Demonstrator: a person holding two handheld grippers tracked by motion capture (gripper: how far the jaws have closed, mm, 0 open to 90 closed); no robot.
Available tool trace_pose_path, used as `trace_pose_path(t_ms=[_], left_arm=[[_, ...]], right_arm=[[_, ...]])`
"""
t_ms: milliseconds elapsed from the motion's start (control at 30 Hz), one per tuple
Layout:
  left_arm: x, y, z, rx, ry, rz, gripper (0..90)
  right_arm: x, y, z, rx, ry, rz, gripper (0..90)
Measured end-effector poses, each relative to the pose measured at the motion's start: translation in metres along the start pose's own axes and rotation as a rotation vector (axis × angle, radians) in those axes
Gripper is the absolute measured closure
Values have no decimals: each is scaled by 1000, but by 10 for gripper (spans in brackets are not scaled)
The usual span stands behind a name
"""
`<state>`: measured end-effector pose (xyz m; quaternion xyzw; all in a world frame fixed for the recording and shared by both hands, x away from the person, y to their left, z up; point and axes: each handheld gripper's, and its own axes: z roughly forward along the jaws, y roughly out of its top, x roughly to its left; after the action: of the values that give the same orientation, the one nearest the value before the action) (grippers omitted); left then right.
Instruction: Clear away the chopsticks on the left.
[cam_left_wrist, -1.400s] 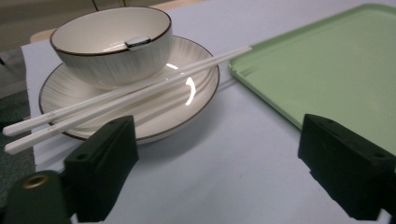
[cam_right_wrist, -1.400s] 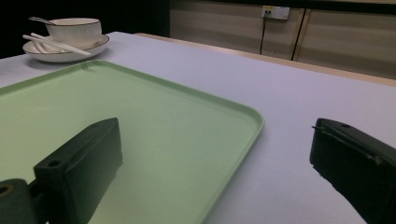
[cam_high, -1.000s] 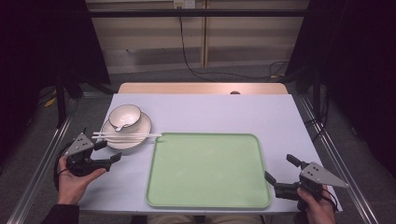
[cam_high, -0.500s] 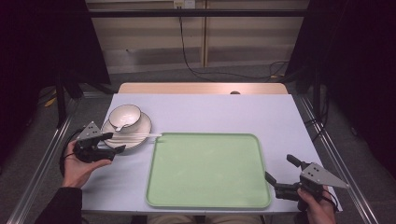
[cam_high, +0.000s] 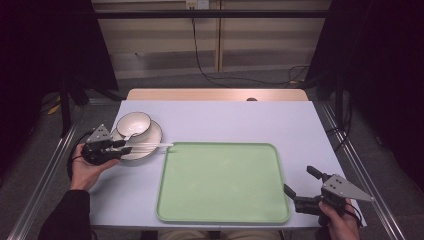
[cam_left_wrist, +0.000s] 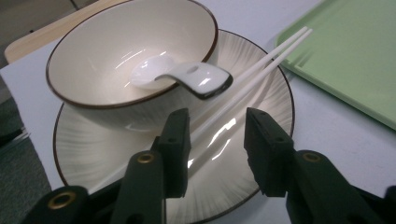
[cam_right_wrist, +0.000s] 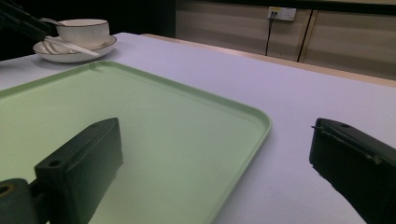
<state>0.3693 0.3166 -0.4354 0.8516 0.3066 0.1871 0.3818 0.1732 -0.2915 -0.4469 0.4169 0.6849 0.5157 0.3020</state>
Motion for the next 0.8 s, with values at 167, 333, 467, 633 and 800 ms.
trace_pose_path(t_ms=[167, 333, 467, 633, 800], left_arm=[[8, 4, 5, 26, -34, 33, 619], [9, 3, 11, 34, -26, 44, 598], [12, 3, 12, 59, -34, 56, 594], [11, 4, 13, 78, -57, 77, 632], [11, 7, 16, 87, -85, 104, 685]], right_arm=[[1, 0, 0, 0, 5, -5, 23], [1, 0, 1, 5, 15, -4, 23], [1, 0, 1, 4, 21, -1, 25], [1, 0, 1, 6, 21, 2, 25], [5, 0, 3, 19, 39, -27, 17]])
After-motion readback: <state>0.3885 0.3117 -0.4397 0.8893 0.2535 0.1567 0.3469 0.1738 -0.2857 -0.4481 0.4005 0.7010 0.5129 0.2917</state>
